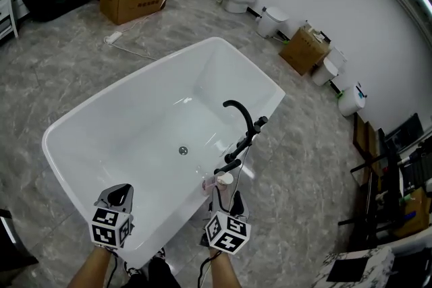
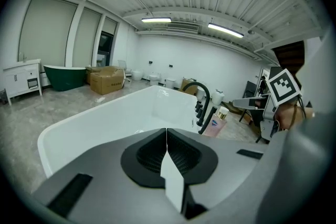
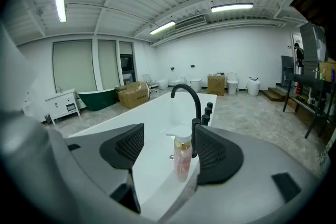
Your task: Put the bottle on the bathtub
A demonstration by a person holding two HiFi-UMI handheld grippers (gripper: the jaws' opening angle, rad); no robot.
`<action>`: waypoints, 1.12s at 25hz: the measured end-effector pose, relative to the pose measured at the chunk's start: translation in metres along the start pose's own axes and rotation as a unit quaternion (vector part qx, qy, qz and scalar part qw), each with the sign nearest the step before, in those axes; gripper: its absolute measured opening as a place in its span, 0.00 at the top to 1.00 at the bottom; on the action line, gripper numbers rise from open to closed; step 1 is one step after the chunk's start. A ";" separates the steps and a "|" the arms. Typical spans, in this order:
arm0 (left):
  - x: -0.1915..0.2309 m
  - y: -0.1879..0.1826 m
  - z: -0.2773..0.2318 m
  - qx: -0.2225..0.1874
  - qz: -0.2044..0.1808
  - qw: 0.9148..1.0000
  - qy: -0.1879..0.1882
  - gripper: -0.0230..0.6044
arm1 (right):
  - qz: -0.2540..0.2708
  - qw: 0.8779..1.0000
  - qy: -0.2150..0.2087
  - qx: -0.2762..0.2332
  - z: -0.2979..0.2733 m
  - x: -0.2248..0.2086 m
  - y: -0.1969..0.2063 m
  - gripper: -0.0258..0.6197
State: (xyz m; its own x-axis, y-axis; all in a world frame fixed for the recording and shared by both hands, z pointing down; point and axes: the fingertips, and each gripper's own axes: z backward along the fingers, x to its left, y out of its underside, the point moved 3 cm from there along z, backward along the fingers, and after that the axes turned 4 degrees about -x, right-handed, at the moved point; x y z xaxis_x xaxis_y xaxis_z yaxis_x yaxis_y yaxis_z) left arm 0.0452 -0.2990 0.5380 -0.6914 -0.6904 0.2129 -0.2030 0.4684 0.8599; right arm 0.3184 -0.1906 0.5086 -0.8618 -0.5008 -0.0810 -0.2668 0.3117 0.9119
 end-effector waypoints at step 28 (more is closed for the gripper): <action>-0.016 -0.038 0.130 -0.079 -0.007 0.997 0.018 0.94 | 0.021 0.998 -0.013 -0.065 0.147 0.047 -0.050 0.55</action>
State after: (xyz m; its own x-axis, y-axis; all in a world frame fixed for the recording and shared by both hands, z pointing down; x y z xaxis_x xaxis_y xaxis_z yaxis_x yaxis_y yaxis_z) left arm -0.0262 -0.2336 0.4414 -0.6640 -0.7164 0.2141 -0.0988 0.3679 0.9246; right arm 0.2276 -0.1112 0.4001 -0.8825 -0.4675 -0.0510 -0.1742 0.2243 0.9588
